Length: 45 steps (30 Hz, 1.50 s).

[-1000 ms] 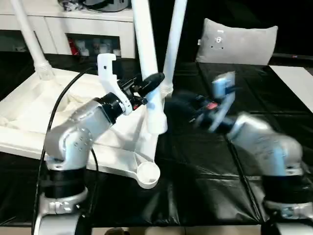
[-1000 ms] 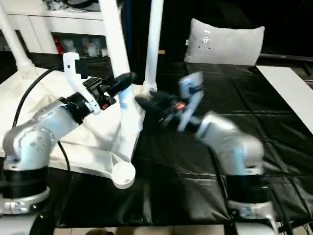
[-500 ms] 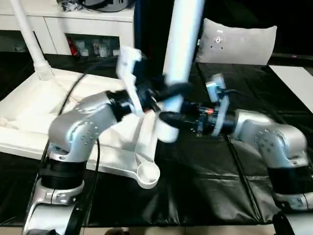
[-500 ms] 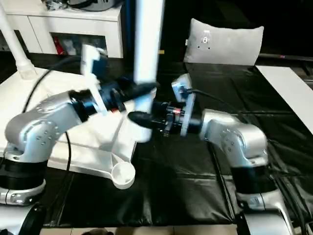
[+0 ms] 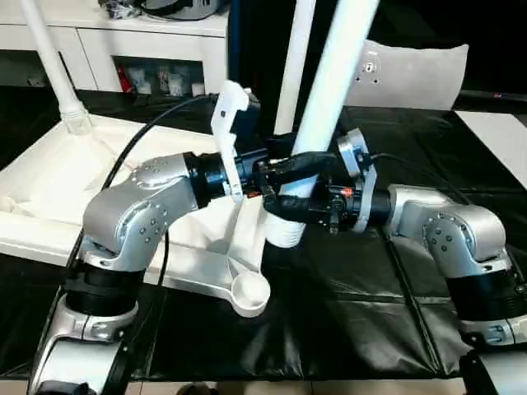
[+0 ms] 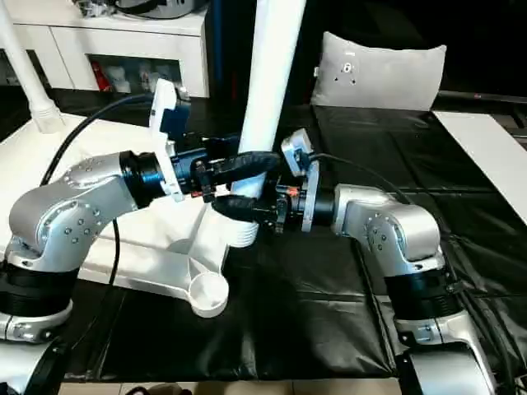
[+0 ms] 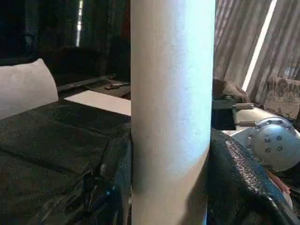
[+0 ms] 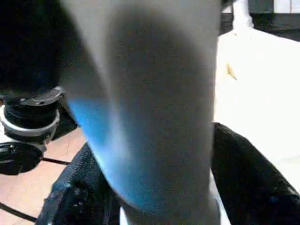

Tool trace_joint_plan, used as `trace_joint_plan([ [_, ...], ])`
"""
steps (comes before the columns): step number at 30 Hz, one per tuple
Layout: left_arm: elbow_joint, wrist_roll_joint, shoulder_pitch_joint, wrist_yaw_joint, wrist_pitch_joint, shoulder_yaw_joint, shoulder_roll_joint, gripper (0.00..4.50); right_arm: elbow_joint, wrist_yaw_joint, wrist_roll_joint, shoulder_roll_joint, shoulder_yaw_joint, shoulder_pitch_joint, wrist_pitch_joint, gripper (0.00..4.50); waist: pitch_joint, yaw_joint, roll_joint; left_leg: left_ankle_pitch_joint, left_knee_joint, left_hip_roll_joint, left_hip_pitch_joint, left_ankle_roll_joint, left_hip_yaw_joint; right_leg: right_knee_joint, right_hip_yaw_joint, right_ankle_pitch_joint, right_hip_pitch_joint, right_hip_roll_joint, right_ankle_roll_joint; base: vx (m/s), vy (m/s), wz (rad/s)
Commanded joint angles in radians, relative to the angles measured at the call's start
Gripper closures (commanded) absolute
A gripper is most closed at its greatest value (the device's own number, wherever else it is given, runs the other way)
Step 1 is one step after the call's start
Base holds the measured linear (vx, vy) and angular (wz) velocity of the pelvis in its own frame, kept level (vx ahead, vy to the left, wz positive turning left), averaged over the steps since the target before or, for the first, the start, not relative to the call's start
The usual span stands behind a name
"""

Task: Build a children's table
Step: Pick table leg

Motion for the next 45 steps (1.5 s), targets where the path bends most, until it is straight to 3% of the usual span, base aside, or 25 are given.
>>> trace_joint_plan([
  [1, -0.017, 0.005, -0.02, -0.018, -0.013, -0.011, 0.001, 2.6, 0.004, 0.007, 0.001, -0.007, -0.003, -0.019, -0.006, 1.88, -0.072, 0.001, -0.001, -0.092, -0.073, 0.053, 0.02, -0.015, -0.014, -0.066, 0.047, -0.089, 0.047, -0.082, -0.222, 0.0, 0.0, 0.0],
  [7, -0.012, 0.006, -0.023, -0.022, -0.015, -0.013, 0.001, 2.6, 0.007, 0.011, 0.002, -0.002, -0.007, -0.015, -0.004, 2.39, -0.072, 0.001, -0.001, -0.091, -0.073, 0.053, 0.02, -0.016, -0.013, -0.065, 0.046, -0.085, 0.047, -0.082, -0.226, 0.0, 0.0, 0.0],
  [12, -0.01, 0.009, -0.023, -0.017, -0.014, -0.016, -0.001, 2.6, 0.01, 0.015, 0.002, -0.001, -0.009, -0.014, -0.004, 2.46, -0.073, 0.001, 0.0, -0.091, -0.072, 0.053, 0.021, -0.016, -0.013, -0.065, 0.046, -0.082, 0.047, -0.082, -0.228, 0.0, 0.0, 0.0],
  [13, -0.01, 0.009, -0.023, -0.017, -0.014, -0.016, -0.001, 2.6, 0.01, 0.015, 0.002, -0.001, -0.009, -0.014, -0.004, 2.46, -0.073, 0.001, -0.001, -0.088, -0.072, 0.053, 0.02, -0.016, -0.013, -0.064, 0.046, -0.076, 0.048, -0.081, -0.229, 0.0, 0.0, 0.0],
  [14, -0.01, 0.021, -0.021, 0.004, -0.006, -0.022, 0.0, 2.6, 0.012, 0.016, 0.0, 0.001, -0.01, -0.011, -0.007, 2.46, -0.073, 0.0, -0.009, -0.086, -0.072, 0.054, 0.02, -0.014, -0.012, -0.065, 0.046, -0.075, 0.049, -0.081, -0.228, 0.0, 0.0, 0.0],
  [18, -0.014, -0.002, -0.02, 0.014, 0.019, -0.01, -0.007, 2.6, 0.017, 0.016, -0.005, 0.003, -0.011, -0.009, -0.01, 2.49, -0.073, 0.001, -0.007, -0.077, -0.071, 0.053, 0.019, -0.01, -0.012, -0.063, 0.046, -0.074, 0.048, -0.082, -0.23, 0.0, 0.0, 0.0],
  [19, -0.033, -0.046, -0.012, 0.004, 0.034, 0.01, -0.019, 2.04, 0.017, 0.011, -0.008, 0.007, -0.01, -0.005, -0.013, 2.5, -0.073, -0.001, -0.006, -0.076, -0.07, 0.052, 0.019, -0.01, -0.011, -0.063, 0.046, -0.078, 0.049, -0.082, -0.23, 0.0, 0.0, 0.0],
  [25, -0.076, -0.088, 0.02, -0.005, 0.068, 0.001, -0.027, 1.69, -0.003, -0.003, -0.013, 0.013, -0.003, 0.017, -0.014, 2.53, -0.072, -0.002, 0.004, -0.094, -0.072, 0.053, 0.02, -0.014, -0.013, -0.066, 0.046, -0.08, 0.047, -0.08, -0.232, 0.0, 0.0, 0.0],
  [33, -0.126, -0.121, 0.045, -0.07, 0.095, -0.043, -0.017, 1.06, -0.021, -0.016, -0.017, 0.028, 0.002, 0.038, -0.012, 2.55, -0.073, -0.001, 0.003, -0.102, -0.073, 0.053, 0.021, -0.023, -0.014, -0.066, 0.046, -0.091, 0.047, -0.08, -0.224, 0.0, 0.0, 0.0],
  [37, -0.141, -0.212, 0.063, -0.074, 0.116, 0.011, -0.055, 0.68, -0.037, -0.033, -0.003, 0.041, -0.004, 0.055, -0.003, 2.55, -0.072, 0.0, 0.007, -0.108, -0.073, 0.052, 0.021, -0.024, -0.013, -0.067, 0.046, -0.085, 0.046, -0.08, -0.231, 0.0, 0.0, 0.0],
  [38, -0.141, -0.213, 0.063, -0.074, 0.116, 0.012, -0.056, 0.64, -0.037, -0.033, -0.003, 0.041, -0.004, 0.055, -0.003, 2.55, -0.073, 0.0, 0.004, -0.107, -0.072, 0.052, 0.02, -0.025, -0.013, -0.065, 0.046, -0.082, 0.047, -0.08, -0.233, 0.0, 0.0, 0.0],
  [40, -0.153, -0.307, 0.08, -0.074, 0.143, 0.058, -0.088, 0.44, -0.056, -0.048, 0.011, 0.055, -0.011, 0.078, 0.005, 2.55, -0.072, 0.002, 0.004, -0.114, -0.073, 0.051, 0.02, -0.027, -0.013, -0.066, 0.046, -0.091, 0.047, -0.081, -0.236, 0.0, 0.0, 0.0],
  [45, -0.153, -0.393, 0.099, -0.056, 0.159, 0.098, -0.125, 0.15, -0.075, -0.059, 0.014, 0.068, -0.007, 0.102, 0.008, 2.55, -0.07, 0.002, 0.002, -0.13, -0.076, 0.052, 0.021, -0.027, -0.013, -0.07, 0.047, -0.122, 0.045, -0.079, -0.223, 0.0, 0.0, 0.0],
])
